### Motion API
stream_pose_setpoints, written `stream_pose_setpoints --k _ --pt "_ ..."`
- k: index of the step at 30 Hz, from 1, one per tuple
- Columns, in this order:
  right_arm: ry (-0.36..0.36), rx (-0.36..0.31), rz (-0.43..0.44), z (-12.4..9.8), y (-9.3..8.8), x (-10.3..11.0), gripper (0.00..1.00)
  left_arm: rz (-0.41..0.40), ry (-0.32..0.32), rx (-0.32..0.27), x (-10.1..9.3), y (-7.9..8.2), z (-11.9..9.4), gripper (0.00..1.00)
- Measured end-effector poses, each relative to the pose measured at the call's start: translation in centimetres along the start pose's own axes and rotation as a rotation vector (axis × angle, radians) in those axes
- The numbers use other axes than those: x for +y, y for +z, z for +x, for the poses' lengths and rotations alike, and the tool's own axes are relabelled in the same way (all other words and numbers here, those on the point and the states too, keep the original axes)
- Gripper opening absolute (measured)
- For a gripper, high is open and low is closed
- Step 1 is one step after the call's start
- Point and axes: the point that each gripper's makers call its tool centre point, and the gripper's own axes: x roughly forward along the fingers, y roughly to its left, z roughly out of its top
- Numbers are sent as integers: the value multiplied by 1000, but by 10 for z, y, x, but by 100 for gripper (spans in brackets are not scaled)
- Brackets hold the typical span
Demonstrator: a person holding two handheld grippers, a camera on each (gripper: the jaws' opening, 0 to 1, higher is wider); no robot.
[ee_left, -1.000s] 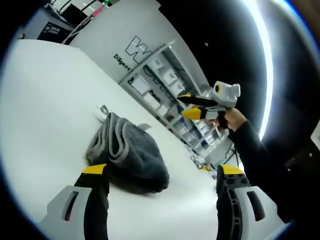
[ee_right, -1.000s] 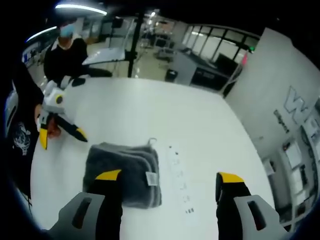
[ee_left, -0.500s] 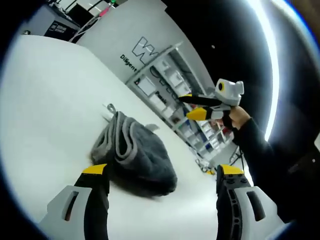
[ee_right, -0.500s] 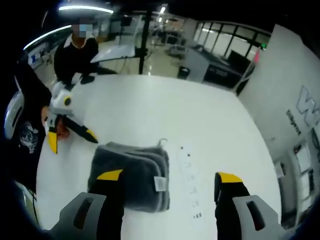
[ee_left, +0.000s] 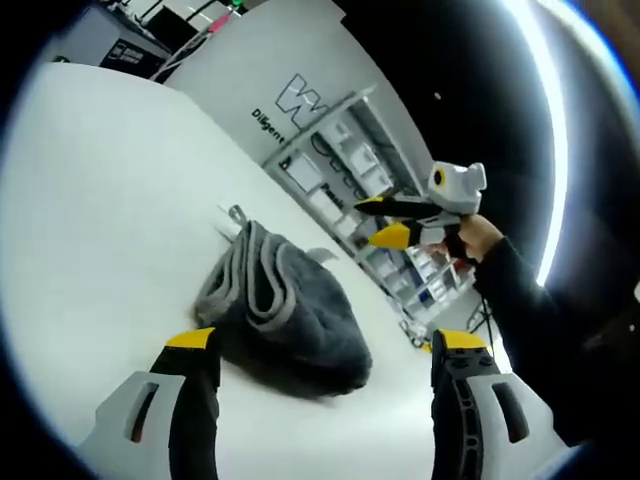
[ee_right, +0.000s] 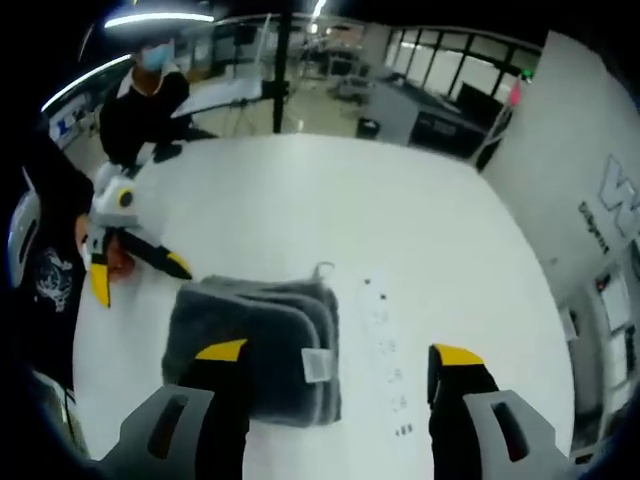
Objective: Open the folded towel by lifting each exposed corner and separating the folded layers until the towel lies flat within the target outline without major curled edges
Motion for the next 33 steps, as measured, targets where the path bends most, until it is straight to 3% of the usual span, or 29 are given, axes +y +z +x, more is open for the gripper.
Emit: stream_pose_setpoints --k 19,33 --pt "29 14 35 27 -1 2 67 43 38 10 22 -1 11 78" --pt "60 19 30 36 4 19 62 -36 36 1 24 2 16 77"
